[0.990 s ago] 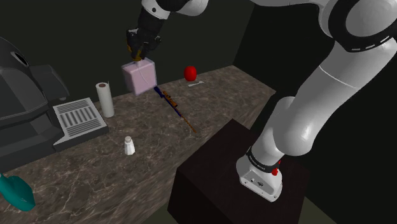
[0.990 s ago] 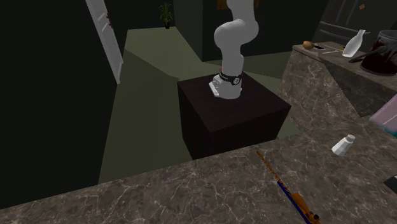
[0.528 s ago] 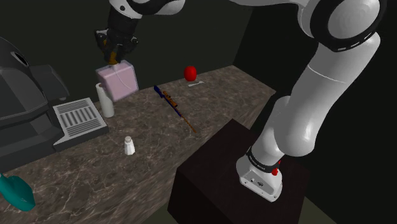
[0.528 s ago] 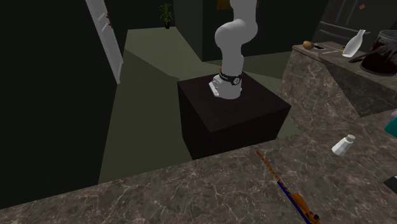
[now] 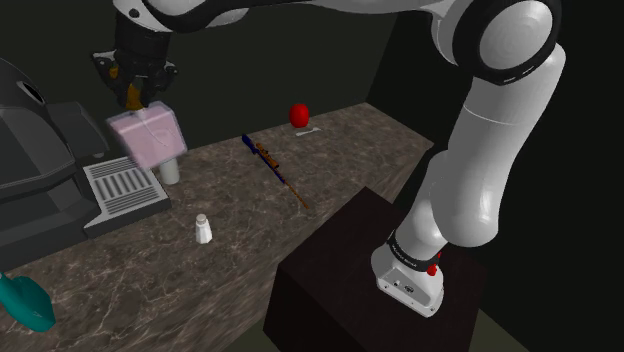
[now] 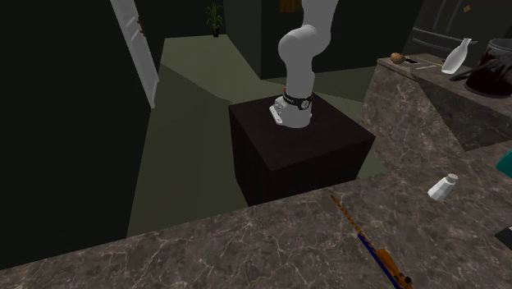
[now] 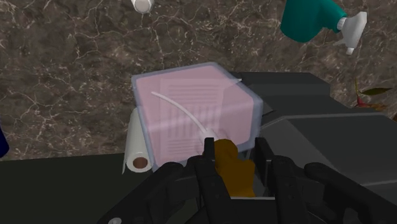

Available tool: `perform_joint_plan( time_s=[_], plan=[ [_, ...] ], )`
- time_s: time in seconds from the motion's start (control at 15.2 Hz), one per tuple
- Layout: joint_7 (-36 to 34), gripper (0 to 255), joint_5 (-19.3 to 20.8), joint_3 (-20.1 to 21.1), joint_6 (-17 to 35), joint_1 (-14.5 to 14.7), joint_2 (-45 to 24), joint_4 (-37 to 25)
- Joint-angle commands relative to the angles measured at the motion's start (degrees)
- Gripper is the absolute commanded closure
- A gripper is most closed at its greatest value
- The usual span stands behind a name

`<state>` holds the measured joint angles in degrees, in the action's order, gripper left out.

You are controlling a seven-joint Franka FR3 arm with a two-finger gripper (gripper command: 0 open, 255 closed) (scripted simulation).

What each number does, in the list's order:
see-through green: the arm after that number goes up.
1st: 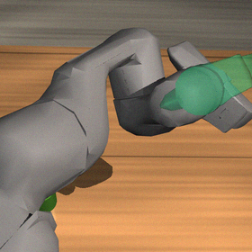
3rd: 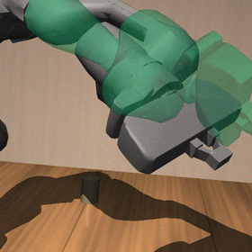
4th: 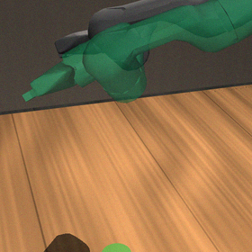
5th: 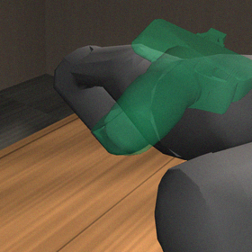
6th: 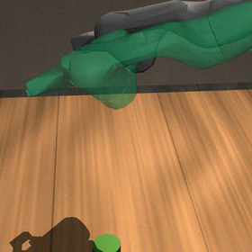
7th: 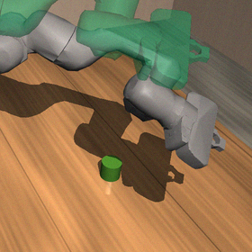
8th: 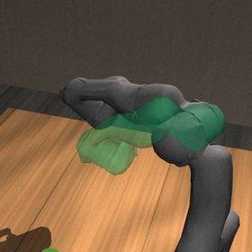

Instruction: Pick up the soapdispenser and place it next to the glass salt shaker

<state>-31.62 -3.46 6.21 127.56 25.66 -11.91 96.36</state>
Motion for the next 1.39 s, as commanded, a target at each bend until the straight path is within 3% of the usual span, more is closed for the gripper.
perform_joint_plan(
  time_s=[0.0, 1.32],
  plan=[
    [-0.31, 255, 0.16, 0.06, 1.16, 0.20, -0.58, 0.51],
    [0.54, 255, 0.00, 0.08, 15.08, 0.32, -5.30, 9.75]
  ],
)
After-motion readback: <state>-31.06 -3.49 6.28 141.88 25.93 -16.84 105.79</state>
